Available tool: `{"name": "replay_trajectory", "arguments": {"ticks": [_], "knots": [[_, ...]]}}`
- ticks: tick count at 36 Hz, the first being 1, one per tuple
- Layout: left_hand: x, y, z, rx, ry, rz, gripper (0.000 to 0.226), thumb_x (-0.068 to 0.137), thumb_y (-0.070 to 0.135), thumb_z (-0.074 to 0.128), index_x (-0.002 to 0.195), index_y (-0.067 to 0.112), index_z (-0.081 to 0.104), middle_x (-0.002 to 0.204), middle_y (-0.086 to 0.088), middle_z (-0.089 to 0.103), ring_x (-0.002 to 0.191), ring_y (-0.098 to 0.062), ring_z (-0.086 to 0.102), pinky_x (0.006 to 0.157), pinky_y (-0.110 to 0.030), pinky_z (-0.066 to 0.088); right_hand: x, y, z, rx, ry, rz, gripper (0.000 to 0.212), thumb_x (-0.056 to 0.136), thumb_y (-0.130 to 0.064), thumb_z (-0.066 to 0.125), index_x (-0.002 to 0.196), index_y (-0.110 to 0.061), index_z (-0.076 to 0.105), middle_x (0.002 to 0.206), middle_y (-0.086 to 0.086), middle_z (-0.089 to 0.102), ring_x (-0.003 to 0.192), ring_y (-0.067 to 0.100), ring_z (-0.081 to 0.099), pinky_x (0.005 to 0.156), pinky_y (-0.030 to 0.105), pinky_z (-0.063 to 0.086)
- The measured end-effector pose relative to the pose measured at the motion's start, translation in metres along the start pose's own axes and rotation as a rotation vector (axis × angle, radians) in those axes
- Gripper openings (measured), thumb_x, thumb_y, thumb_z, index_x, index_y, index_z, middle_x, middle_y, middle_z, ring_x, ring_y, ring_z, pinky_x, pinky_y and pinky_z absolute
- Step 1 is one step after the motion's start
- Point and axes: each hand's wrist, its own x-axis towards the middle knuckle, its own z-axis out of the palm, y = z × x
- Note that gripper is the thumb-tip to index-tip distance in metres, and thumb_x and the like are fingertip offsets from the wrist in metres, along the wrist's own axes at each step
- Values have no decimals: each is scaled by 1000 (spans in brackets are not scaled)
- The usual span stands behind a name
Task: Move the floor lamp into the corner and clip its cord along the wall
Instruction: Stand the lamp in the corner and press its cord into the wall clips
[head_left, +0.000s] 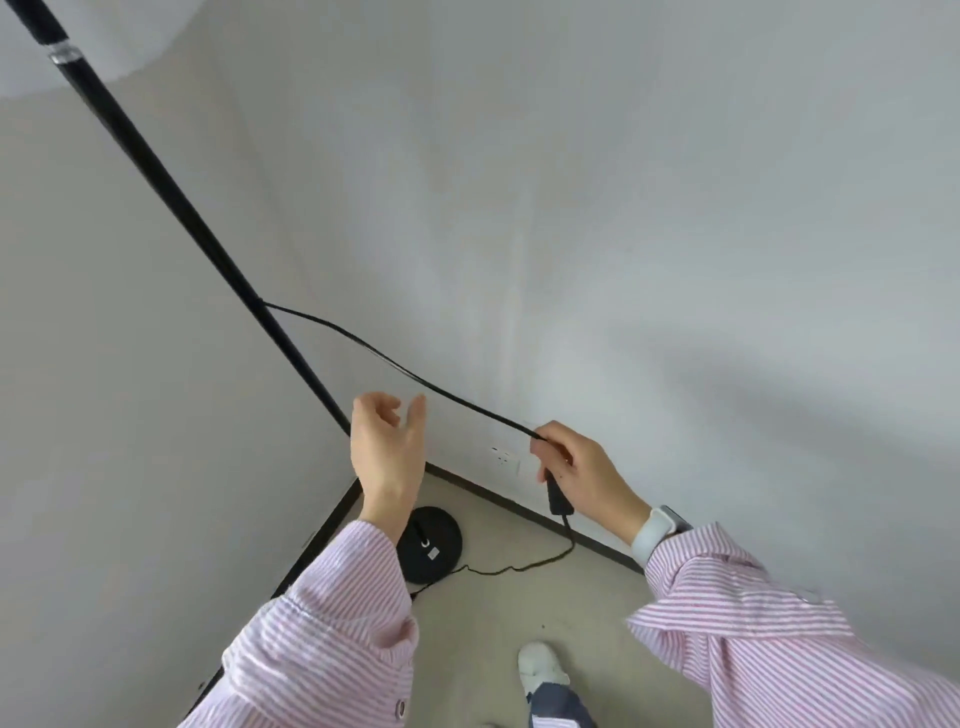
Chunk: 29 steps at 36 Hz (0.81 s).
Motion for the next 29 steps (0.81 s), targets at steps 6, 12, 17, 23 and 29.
{"name": "replay_trajectory", "arguments": {"ticks": [6,12,17,23,29], "knots": [[-51,8,24,660,-162,1043,34,87,31,54,118,17,54,116,-6,60,113,-26,51,99,-50,29,-20,-23,-30,-35,73,-81,16,92,-18,51,101,-20,64,78,-11,51,50,-2,51,56,11,39],[-37,19,30,741,-195,1119,6,74,15,76,77,15,70,69,-3,65,72,-26,63,97,-59,32,-51,-12,-80,-51,-192,177,20,83,-38,60,98,-27,56,78,-3,61,42,11,50,44,17,42],[-34,28,43,768,-41,868,8,85,12,63,83,11,71,76,-8,69,80,-31,63,105,-60,23,-87,13,-126,-38,-65,207,15,87,-28,56,80,-18,65,44,-13,49,40,9,40,43,17,36],[-61,47,79,742,-179,829,44,85,19,59,128,17,49,128,-7,57,126,-27,45,107,-64,-1,-115,30,-180,-122,134,138,18,89,-17,56,76,-19,67,50,-11,44,43,2,38,46,12,29],[-134,63,136,712,-492,1187,36,84,24,63,119,16,58,103,-7,69,106,-26,60,107,-64,14,-116,32,-193,-137,115,50,14,88,-19,57,82,-15,70,60,-9,54,51,2,42,52,13,32]]}}
